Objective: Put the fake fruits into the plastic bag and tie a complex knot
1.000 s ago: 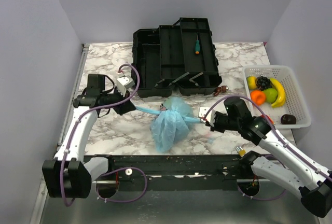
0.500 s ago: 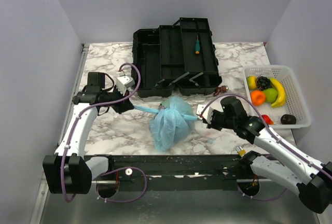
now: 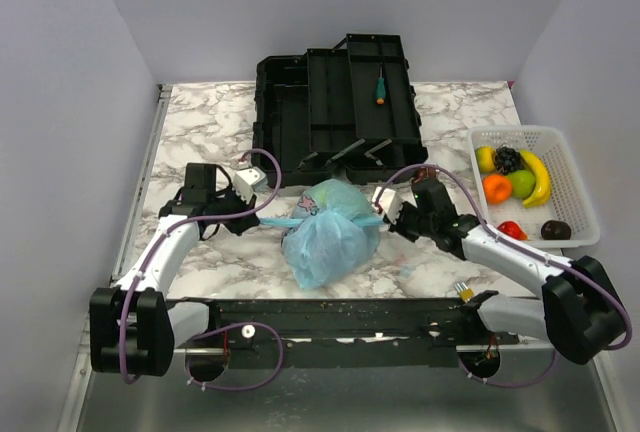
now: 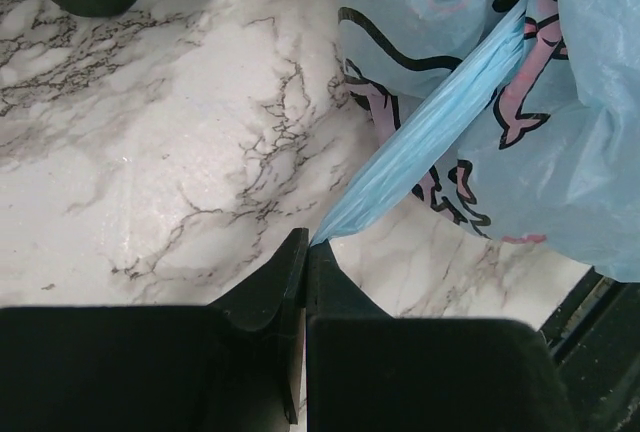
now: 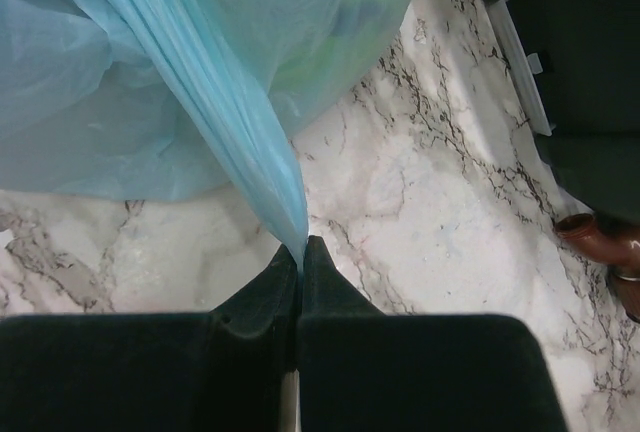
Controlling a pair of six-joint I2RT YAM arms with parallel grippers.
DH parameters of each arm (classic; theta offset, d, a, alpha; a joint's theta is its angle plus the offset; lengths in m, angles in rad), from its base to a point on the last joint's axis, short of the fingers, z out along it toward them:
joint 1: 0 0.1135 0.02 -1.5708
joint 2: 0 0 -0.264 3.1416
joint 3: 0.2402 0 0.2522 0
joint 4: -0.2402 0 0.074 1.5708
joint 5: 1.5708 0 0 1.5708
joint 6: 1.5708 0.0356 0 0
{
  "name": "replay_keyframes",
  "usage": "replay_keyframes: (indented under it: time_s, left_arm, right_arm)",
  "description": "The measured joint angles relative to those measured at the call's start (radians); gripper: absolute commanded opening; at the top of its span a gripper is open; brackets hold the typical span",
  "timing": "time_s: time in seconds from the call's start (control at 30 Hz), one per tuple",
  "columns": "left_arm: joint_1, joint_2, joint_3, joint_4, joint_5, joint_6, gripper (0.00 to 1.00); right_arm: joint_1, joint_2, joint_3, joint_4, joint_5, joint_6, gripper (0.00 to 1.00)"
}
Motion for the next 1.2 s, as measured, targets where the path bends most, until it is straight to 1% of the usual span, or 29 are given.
replay_keyframes:
  time_s: [0.2, 0.3, 0.37, 0.47, 0.53, 0.67, 0.73, 0.8, 0.93, 1.03, 1.13, 1.2]
  left_arm:
    - [-0.008, 0.015, -0.008, 0.068, -0.023, 0.003, 0.00]
    - [-0.010, 0.016, -0.009, 0.073, -0.032, 0.008, 0.00]
    - [-0.010, 0.002, -0.001, 0.056, -0.031, 0.006, 0.00]
    - [-0.012, -0.074, 0.052, -0.003, -0.028, -0.010, 0.00]
    - [-0.026, -0.141, 0.127, -0.038, -0.026, -0.030, 0.00]
    - [-0.104, -0.221, 0.325, -0.060, 0.008, -0.091, 0.00]
    - [-0.122, -0.238, 0.395, -0.060, 0.051, -0.114, 0.00]
    - [-0.122, -0.239, 0.430, -0.068, 0.078, -0.124, 0.00]
    - [-0.101, -0.209, 0.458, -0.107, 0.087, -0.103, 0.00]
    - [-0.031, -0.156, 0.456, -0.136, 0.092, -0.077, 0.00]
    - [0.046, -0.104, 0.409, -0.163, 0.124, -0.036, 0.00]
    - [0.061, -0.100, 0.357, -0.170, 0.148, -0.005, 0.00]
  right_arm:
    - [-0.019, 0.073, -0.034, 0.108, 0.006, 0.002, 0.01]
    - [-0.019, 0.078, -0.027, 0.111, 0.006, 0.018, 0.01]
    - [-0.023, 0.062, 0.004, 0.068, -0.001, 0.032, 0.01]
    - [-0.039, -0.002, 0.104, -0.055, -0.028, 0.064, 0.01]
    - [-0.054, -0.055, 0.193, -0.135, -0.053, 0.085, 0.01]
    - [-0.076, -0.113, 0.378, -0.267, -0.136, 0.101, 0.01]
    - [-0.077, -0.127, 0.435, -0.308, -0.180, 0.104, 0.01]
    - [-0.077, -0.140, 0.459, -0.341, -0.201, 0.105, 0.01]
    - [-0.077, -0.161, 0.460, -0.398, -0.200, 0.101, 0.01]
    - [-0.077, -0.197, 0.416, -0.411, -0.180, 0.086, 0.01]
    - [-0.084, -0.246, 0.332, -0.404, -0.177, 0.054, 0.01]
    - [-0.091, -0.272, 0.272, -0.385, -0.186, 0.030, 0.01]
